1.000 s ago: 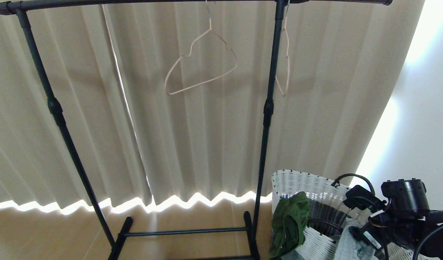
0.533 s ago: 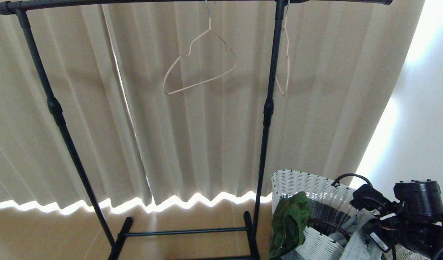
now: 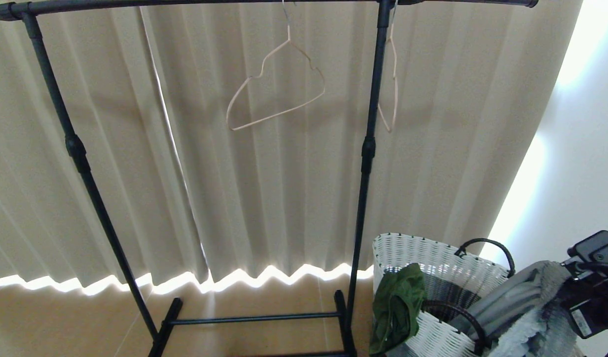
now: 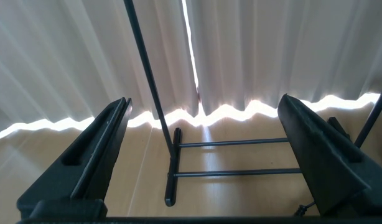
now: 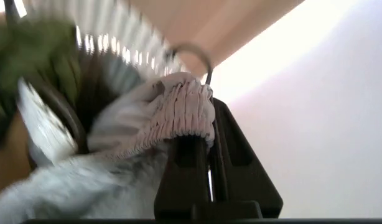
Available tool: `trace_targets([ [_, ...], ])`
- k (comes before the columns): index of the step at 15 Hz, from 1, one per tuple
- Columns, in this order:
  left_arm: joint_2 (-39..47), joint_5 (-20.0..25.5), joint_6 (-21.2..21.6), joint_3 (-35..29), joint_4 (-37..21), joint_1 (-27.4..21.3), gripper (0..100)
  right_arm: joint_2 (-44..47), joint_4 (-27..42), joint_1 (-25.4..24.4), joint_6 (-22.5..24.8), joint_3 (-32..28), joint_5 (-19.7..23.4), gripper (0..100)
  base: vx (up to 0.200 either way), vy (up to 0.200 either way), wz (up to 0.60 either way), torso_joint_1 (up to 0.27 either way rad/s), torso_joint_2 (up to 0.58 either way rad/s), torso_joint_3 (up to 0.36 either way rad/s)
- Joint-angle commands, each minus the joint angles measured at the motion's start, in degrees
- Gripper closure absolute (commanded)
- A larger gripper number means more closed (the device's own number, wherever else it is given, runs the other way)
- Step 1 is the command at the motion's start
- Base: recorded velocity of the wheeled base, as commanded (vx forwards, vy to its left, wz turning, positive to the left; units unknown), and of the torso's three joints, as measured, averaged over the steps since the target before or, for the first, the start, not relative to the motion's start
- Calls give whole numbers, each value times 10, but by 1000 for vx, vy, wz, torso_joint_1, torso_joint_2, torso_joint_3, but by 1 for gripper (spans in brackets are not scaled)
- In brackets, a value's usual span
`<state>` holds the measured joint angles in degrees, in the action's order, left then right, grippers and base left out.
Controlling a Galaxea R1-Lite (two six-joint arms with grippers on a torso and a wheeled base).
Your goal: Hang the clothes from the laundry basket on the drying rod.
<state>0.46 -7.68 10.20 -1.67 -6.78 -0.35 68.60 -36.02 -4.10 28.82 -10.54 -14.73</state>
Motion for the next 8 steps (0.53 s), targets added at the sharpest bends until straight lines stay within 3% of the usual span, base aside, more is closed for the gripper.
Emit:
trace_targets([
  [1,1,-1,0,0,0,0,0,-87,0,1,-18,14,9,100,0,0,0,0,0,0],
  [3,1,-1,0,0,0,0,0,-94,-1,1,-49,19,27,100,0,0,0,0,0,0],
  [4,0,0,0,0,0,0,0,-94,0,1,-87,21,56,100,-200,0,0,2,7,-2],
  [6,1,0,0,0,0,0,0,-91,1,1,-117,21,71,100,-200,0,0,10,0,0],
  [8,1,0,0,0,0,0,0,-91,3,1,-118,22,71,100,-200,0,0,7,2,0],
])
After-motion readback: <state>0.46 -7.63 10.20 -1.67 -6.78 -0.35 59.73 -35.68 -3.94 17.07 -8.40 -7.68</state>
